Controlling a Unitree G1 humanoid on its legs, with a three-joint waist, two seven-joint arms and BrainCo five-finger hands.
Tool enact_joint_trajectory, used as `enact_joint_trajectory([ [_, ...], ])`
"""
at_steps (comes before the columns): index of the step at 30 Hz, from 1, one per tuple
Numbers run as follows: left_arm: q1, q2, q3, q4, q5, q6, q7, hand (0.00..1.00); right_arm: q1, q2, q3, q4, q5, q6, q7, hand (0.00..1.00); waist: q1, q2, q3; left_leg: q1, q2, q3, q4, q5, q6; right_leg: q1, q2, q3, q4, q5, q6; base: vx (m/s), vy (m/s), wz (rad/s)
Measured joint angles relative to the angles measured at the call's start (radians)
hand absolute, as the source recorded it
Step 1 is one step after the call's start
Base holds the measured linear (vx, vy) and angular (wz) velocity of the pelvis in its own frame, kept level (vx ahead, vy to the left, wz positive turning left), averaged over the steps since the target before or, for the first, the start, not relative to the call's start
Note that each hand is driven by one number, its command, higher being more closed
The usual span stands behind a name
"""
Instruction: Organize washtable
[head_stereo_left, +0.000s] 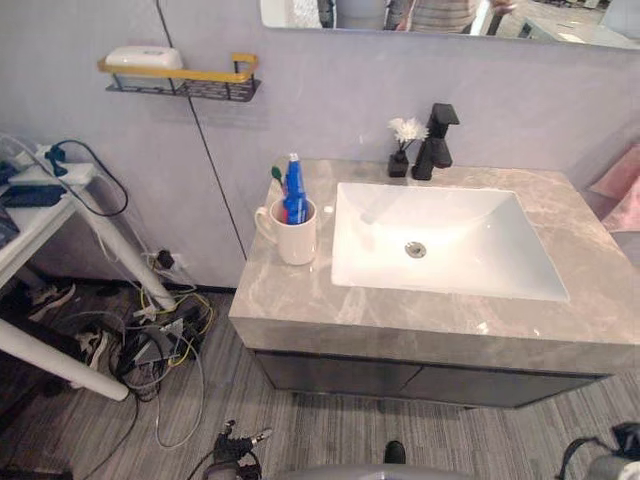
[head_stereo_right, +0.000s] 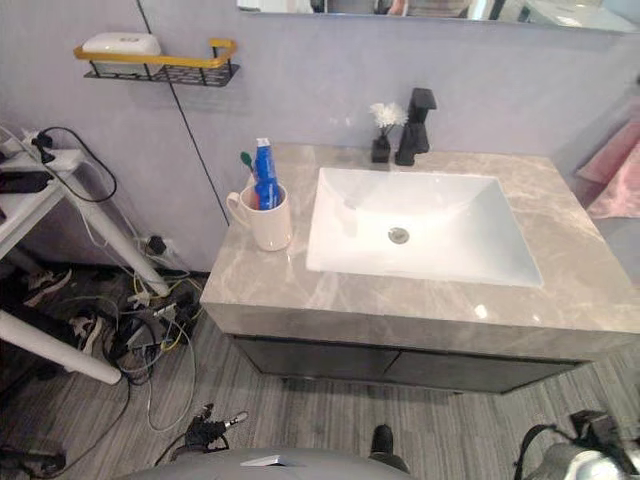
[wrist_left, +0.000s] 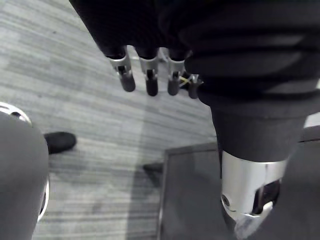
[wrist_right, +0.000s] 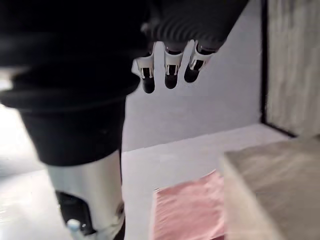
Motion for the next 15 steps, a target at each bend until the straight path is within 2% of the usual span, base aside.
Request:
enact_joint_trajectory([
  [4,-0.005,-0.001,0.001,0.0,-0.012,0.0,0.029,0.0,0.059,-0.006,0.122,0.199,0.001,0.026,0.007,0.0,0.002,0.013,0.003,0.028,0.014,0.026,0.012,-0.023,-0.008,0.024,0.008,-0.004,0.0,-0.004,0.002,0.01,-0.005,-0.18],
  [6,-0.005,-0.001,-0.002,0.001,-0.026,0.0,0.044,0.0,0.095,0.003,0.207,0.329,0.001,0.057,0.047,0.0,0.007,0.022,0.006,0.034,0.019,0.029,0.017,-0.032,-0.001,0.032,0.011,-0.011,0.0,-0.007,0.0,0.01,-0.003,-0.02],
  [8,-0.006,-0.001,0.0,0.012,-0.06,0.0,0.061,0.0,0.104,0.006,0.233,0.432,0.001,0.082,0.082,0.0,0.014,0.024,0.007,0.033,0.02,0.029,0.015,-0.032,-0.001,0.033,0.011,-0.014,0.0,-0.007,0.0,0.03,0.001,0.04],
  [11,-0.008,-0.003,0.04,0.049,-0.117,-0.001,0.077,0.0,0.104,0.004,0.205,0.625,0.004,0.091,0.118,0.0,0.017,0.024,0.008,0.042,0.02,0.022,0.011,-0.033,-0.001,0.047,0.011,-0.022,-0.001,-0.013,0.003,0.05,0.012,0.08],
  [15,-0.027,-0.002,0.137,0.109,-0.243,-0.002,0.082,0.0,0.061,-0.001,0.03,0.935,0.052,0.136,0.164,0.0,0.02,0.024,0.011,0.06,0.02,0.005,0.006,-0.042,-0.004,0.075,0.009,-0.038,-0.006,-0.019,0.009,0.05,0.02,0.11],
])
